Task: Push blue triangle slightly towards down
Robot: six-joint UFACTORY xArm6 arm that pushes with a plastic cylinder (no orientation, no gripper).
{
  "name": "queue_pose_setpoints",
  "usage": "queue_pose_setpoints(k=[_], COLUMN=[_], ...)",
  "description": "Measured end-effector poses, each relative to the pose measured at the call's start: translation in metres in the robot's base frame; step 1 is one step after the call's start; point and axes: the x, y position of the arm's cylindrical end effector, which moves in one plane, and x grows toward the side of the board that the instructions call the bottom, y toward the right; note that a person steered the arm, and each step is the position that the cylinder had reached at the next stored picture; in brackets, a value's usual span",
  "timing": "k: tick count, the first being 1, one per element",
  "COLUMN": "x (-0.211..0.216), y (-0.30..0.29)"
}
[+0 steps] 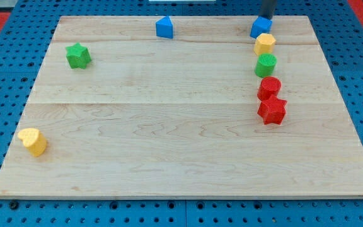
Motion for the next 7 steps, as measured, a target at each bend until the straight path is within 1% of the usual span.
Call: queue_pose_setpoints(k=[1, 2, 3, 4, 5, 6, 7], x=[0.001, 0.001, 0.021, 0.045, 0.044, 0.112, 0.155], y=[-0.066, -0.148, -0.197, -0.271, -0.276, -0.228, -0.182])
